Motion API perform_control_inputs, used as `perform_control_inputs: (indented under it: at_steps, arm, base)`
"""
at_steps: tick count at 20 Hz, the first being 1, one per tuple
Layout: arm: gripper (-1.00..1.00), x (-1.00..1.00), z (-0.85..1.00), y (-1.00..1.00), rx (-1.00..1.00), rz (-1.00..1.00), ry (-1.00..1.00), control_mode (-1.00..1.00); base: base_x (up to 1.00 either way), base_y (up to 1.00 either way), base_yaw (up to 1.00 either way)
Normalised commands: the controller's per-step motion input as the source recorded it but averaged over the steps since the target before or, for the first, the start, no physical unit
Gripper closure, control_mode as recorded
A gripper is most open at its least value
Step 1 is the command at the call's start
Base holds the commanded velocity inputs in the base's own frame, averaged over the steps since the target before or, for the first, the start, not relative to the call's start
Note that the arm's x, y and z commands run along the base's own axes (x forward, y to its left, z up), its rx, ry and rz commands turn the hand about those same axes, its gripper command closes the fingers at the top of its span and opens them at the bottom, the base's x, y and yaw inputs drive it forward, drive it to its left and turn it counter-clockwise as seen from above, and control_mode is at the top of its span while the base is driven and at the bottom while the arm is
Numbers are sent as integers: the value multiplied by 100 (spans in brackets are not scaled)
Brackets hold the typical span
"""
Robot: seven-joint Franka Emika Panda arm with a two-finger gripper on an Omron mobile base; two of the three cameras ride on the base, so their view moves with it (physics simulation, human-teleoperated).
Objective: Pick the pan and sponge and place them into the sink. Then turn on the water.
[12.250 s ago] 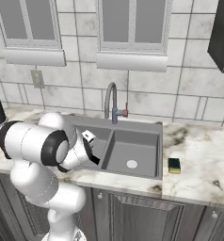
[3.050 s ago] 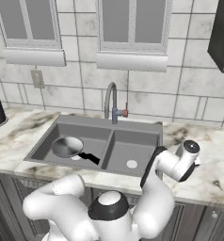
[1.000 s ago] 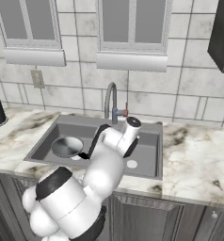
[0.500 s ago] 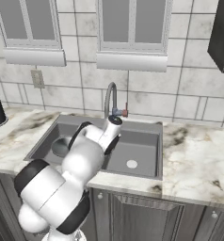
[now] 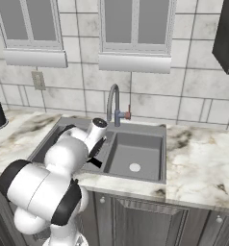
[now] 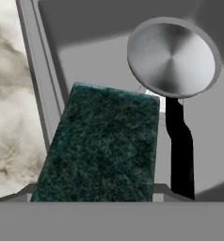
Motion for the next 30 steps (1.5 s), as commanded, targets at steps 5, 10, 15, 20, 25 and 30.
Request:
perform_control_inputs:
  at_steps: [5,10,15,20,25,30]
  arm:
    - [100,3,-16,56,-2,2,0,-100]
    - [100,14,-15,54,-6,0,0,-100]
    - [100,37,-13,33,-7,0,0,-100]
    - [100,52,-11,12,-7,0,0,-100]
    - [100,41,-8,6,-6,0,0,-100]
    - [100,33,-10,9,-5,0,0,-100]
  base:
    - [0,0,0]
    - [0,0,0]
    - [0,0,0]
    - [0,0,0]
    - [0,0,0]
    - [0,0,0]
